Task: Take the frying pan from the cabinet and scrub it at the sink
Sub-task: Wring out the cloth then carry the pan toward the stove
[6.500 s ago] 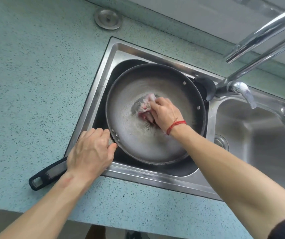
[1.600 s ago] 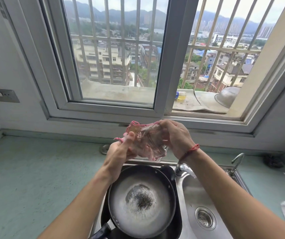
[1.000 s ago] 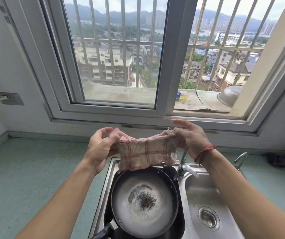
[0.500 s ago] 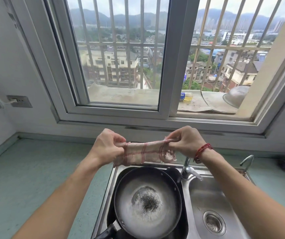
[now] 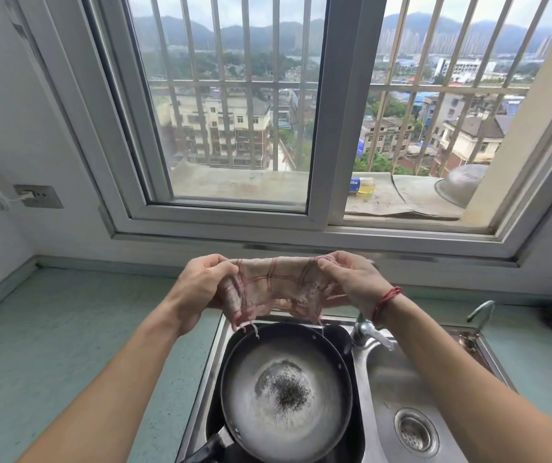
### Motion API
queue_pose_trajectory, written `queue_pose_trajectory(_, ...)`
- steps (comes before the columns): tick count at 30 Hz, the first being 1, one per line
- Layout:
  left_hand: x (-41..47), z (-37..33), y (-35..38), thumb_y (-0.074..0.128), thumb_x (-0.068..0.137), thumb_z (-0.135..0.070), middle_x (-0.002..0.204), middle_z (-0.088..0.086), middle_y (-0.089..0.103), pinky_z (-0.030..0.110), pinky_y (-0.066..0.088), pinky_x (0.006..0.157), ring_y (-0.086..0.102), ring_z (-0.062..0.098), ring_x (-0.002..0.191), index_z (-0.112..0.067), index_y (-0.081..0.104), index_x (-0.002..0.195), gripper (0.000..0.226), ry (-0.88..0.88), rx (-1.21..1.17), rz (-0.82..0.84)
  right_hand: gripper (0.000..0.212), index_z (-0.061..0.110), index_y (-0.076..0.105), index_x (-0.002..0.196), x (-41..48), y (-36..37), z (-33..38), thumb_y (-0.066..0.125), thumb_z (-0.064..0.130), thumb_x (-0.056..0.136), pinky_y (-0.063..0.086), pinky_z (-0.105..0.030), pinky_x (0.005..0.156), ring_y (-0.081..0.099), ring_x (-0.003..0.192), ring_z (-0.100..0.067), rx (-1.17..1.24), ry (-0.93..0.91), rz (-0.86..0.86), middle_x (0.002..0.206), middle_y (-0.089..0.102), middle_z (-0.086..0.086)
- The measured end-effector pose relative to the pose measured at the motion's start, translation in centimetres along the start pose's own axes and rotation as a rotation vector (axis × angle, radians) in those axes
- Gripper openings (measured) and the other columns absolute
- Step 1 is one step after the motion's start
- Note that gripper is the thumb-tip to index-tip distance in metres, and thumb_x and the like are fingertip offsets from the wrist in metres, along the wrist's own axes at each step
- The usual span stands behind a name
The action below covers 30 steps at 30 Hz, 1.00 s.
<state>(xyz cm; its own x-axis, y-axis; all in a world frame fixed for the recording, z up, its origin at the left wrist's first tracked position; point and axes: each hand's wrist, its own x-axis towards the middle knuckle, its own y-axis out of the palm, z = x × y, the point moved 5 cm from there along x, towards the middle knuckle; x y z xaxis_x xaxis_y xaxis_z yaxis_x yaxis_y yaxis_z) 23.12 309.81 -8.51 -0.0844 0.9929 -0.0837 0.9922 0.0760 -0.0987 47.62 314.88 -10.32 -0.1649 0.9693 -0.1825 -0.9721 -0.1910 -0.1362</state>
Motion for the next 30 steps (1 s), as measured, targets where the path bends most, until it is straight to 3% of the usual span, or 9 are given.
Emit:
queue_pose_trajectory(5,-0.9,-0.3,0.2,0.038,0.081,-0.019,0.060,0.017,0.056,0.027,0.028,0.037,0.053,0.033,0.041,-0.003,0.052,0.069,0.024,-0.092,-0.323,0.202,0.014,0.011,0.062,0.091,-0.2,0.3,0.7,0.052,0.014,0.099,0.052,-0.044,0.076,0.060,0.057,-0.015,0.368,0.027,0.146,0.068,0.063,-0.002)
queue_pose_trajectory(9,-1.4,-1.0,1.3,0.035,0.074,-0.019,0.063,0.015,0.057,0.032,0.051,0.051,0.055,0.032,0.050,-0.006,0.058,0.061,0.030,-0.161,-0.581,0.326,0.022,-0.001,0.062,0.107,-0.2,1.1,1.3,0.053,0.014,0.092,0.052,-0.039,0.072,0.061,0.071,-0.023,0.602,0.011,0.237,0.083,0.065,-0.013)
queue_pose_trajectory(13,-1.9,-1.7,2.2,0.046,0.067,-0.018,0.080,0.018,0.065,0.045,0.057,0.065,0.065,0.034,0.071,-0.002,0.059,0.079,0.024,-0.162,-0.750,0.463,0.022,0.004,0.060,0.113,-0.3,2.2,1.4,0.047,0.015,0.100,0.057,-0.038,0.064,0.066,0.073,-0.028,0.622,0.056,0.291,0.090,0.066,-0.015)
queue_pose_trajectory(16,-1.7,-1.7,2.8,0.058,0.063,-0.017,0.103,0.021,0.063,0.054,0.053,0.081,0.063,0.038,0.094,-0.004,0.049,0.109,0.048,-0.137,-0.847,0.591,0.007,0.012,0.061,0.102,-0.3,2.8,0.9,0.058,0.016,0.097,0.057,-0.035,0.059,0.061,0.065,-0.024,0.460,0.087,0.185,0.086,0.064,-0.010)
queue_pose_trajectory(18,-1.6,-1.8,3.4,0.060,0.064,-0.016,0.110,0.022,0.063,0.058,0.050,0.086,0.062,0.040,0.101,-0.005,0.045,0.116,0.055,-0.112,-0.897,0.653,0.022,0.013,0.060,0.109,0.0,3.2,0.2,0.064,0.029,0.094,0.058,-0.037,0.062,0.062,0.061,-0.022,0.312,0.108,0.080,0.091,0.064,-0.011)
queue_pose_trajectory(20,-1.6,-1.9,3.8,0.060,0.063,-0.015,0.116,0.024,0.061,0.059,0.049,0.091,0.059,0.042,0.106,-0.004,0.045,0.123,0.062,-0.079,-0.948,0.656,0.051,0.011,0.062,0.113,-0.1,3.6,-1.0,0.059,0.056,0.090,0.058,-0.041,0.079,0.069,0.070,-0.021,0.136,0.187,0.032,0.087,0.072,-0.008)
queue_pose_trajectory(24,-1.2,-1.3,3.9,0.055,0.066,-0.016,0.124,0.025,0.052,0.055,0.044,0.096,0.054,0.042,0.110,-0.002,0.043,0.135,0.071,-0.054,-0.946,0.590,0.101,0.003,0.071,0.095,-2.4,6.5,-4.1,0.025,0.091,0.077,0.041,-0.043,0.104,0.066,0.112,-0.037,0.257,0.418,0.458,0.109,0.072,-0.020)
queue_pose_trajectory(26,-1.2,-1.0,3.9,0.058,0.065,-0.014,0.119,0.025,0.055,0.057,0.041,0.099,0.055,0.041,0.108,0.002,0.050,0.125,0.062,-0.035,-0.902,0.575,0.096,0.005,0.071,0.102,-3.0,7.8,-3.8,0.031,0.089,0.077,0.037,-0.044,0.108,0.063,0.116,-0.036,0.430,0.320,0.555,0.110,0.072,-0.017)
queue_pose_trajectory(30,-1.3,-0.3,3.5,0.072,0.053,-0.014,0.081,0.018,0.060,0.048,0.044,0.082,0.060,0.038,0.076,-0.004,0.052,0.071,0.029,0.034,-0.718,0.497,0.060,0.008,0.068,0.112,-1.8,7.0,-0.5,0.084,0.044,0.067,0.051,-0.043,0.092,0.064,0.093,-0.027,0.691,0.068,0.295,0.103,0.068,-0.013)
